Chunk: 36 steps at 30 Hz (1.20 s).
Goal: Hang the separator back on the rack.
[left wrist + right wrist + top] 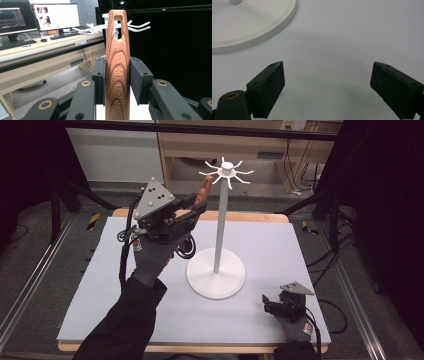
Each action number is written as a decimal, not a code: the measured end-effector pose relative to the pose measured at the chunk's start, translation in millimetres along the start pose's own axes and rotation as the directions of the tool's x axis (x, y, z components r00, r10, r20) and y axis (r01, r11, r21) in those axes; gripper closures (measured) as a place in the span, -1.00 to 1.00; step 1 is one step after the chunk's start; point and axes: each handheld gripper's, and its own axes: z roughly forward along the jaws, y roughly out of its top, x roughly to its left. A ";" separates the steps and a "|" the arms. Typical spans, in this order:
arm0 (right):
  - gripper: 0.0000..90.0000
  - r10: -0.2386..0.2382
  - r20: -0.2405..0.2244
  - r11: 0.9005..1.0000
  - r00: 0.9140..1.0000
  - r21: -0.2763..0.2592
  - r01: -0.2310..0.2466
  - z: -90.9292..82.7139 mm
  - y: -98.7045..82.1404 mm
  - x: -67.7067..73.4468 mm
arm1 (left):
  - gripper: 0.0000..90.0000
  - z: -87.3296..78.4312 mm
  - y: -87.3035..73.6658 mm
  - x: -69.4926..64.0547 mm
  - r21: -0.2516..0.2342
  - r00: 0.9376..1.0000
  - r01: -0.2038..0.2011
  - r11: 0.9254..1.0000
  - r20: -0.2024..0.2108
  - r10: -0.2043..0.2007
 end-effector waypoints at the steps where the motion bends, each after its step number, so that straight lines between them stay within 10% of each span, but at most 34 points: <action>1: -0.72 0.000 0.000 1.000 1.000 -0.001 0.000 0.0 0.0 0.0 | 0.49 0.6 -0.2 0.2 0.002 1.000 -0.001 1.000 -0.001 0.001; 36: -0.72 0.003 -0.003 1.000 1.000 -0.002 -0.003 -0.4 0.2 0.1 | 0.49 23.2 -10.3 0.8 0.008 1.000 0.018 1.000 -0.009 -0.018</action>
